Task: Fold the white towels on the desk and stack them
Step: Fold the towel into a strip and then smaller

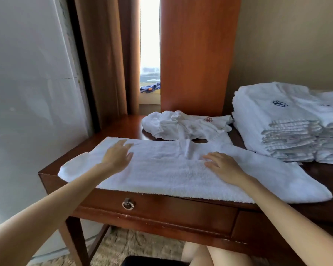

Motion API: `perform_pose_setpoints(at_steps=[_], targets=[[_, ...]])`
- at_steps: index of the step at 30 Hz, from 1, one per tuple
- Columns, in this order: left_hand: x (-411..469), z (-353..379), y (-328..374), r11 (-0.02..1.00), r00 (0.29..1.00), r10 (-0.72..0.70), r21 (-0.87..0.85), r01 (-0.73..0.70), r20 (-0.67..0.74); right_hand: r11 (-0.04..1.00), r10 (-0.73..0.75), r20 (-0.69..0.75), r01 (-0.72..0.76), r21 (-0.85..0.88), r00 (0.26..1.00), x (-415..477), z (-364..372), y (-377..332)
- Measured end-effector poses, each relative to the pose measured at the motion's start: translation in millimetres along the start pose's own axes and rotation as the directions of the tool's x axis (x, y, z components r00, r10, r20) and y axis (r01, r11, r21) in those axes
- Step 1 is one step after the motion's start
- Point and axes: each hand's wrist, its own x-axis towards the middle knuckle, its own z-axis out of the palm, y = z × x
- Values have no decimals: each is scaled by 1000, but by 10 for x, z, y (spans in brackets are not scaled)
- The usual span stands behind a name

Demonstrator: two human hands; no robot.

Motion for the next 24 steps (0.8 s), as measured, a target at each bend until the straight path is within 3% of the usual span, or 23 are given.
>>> perform_pose_setpoints(at_steps=[4, 7, 11, 17, 19, 21, 24], targets=[[2, 273, 1249, 945, 925, 310, -177, -274, 219, 995, 87, 96, -82, -61, 992, -197, -55, 236], [119, 435, 1919, 925, 883, 363, -232, -302, 296, 986, 132, -63, -137, -96, 989, -232, -182, 517], [466, 571, 2344, 916, 931, 324, -302, -265, 166, 963, 253, -289, -213, 163, 923, -58, -372, 777], [885, 796, 2413, 951, 979, 181, -269, -152, 89, 923, 383, -352, -342, 176, 854, 271, -355, 851], [920, 866, 2406, 953, 984, 172, -260, -155, 41, 944, 329, -426, -285, 167, 843, 275, -309, 823], [928, 915, 2388, 956, 982, 177, -226, -186, -58, 977, 184, -487, -104, 186, 854, 261, -319, 793], [951, 923, 2366, 955, 950, 219, -151, -255, -223, 985, 22, -340, 38, 171, 940, 235, -396, 796]])
